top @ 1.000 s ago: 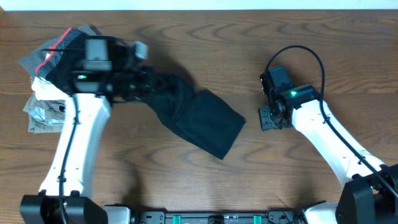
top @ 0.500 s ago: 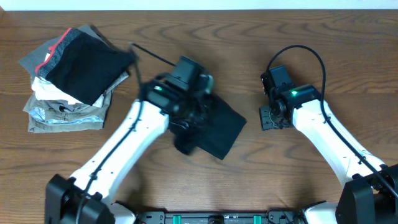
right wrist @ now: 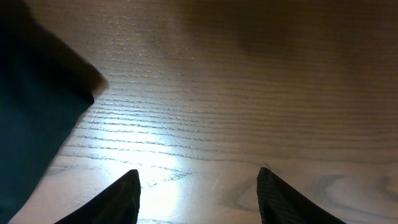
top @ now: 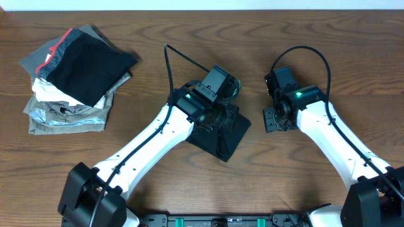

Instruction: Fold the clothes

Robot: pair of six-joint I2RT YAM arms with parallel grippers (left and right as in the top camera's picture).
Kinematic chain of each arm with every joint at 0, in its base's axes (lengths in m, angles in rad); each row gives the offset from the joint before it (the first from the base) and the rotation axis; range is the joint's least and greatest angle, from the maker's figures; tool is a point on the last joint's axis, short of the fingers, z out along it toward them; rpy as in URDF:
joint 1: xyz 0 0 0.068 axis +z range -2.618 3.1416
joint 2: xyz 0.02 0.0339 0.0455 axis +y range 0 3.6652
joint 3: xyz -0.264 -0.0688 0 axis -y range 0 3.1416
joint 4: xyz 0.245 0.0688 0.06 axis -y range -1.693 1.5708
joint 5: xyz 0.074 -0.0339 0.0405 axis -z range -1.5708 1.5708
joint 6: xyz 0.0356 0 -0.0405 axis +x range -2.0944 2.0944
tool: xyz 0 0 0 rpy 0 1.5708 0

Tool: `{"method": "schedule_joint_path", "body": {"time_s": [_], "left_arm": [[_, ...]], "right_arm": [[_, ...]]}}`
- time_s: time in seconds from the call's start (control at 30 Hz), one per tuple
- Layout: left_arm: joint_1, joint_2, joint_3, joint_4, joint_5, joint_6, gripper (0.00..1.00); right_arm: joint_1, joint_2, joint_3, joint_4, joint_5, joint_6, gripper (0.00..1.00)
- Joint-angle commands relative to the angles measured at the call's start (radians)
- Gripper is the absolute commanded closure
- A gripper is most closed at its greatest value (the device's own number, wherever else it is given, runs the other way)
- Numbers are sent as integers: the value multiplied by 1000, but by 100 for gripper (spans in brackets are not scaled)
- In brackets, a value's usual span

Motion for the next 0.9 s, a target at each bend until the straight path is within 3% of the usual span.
{"method": "schedule_joint_path", "body": {"time_s": [0.0, 0.13, 0.27, 0.43, 0.67, 0.87], "left_arm": [[-4, 11, 5, 3, 0, -29, 94], [0, 5, 7, -4, 62, 22, 94], [73, -63, 46, -73, -41, 106, 92], [204, -192, 79, -71, -46, 124, 66], [257, -266, 78, -85, -99, 142, 66], [285, -194, 70, -101, -170, 142, 64]], "right_arm": [[-6, -9, -3, 0, 3, 15, 41], [-6, -9, -3, 3, -2, 15, 39], [-6, -9, -3, 21, -66, 10, 30], [-6, -9, -3, 60, -127, 0, 26], [-6, -9, -3, 93, -158, 0, 25], [-2, -9, -3, 142, -428, -95, 22]]}}
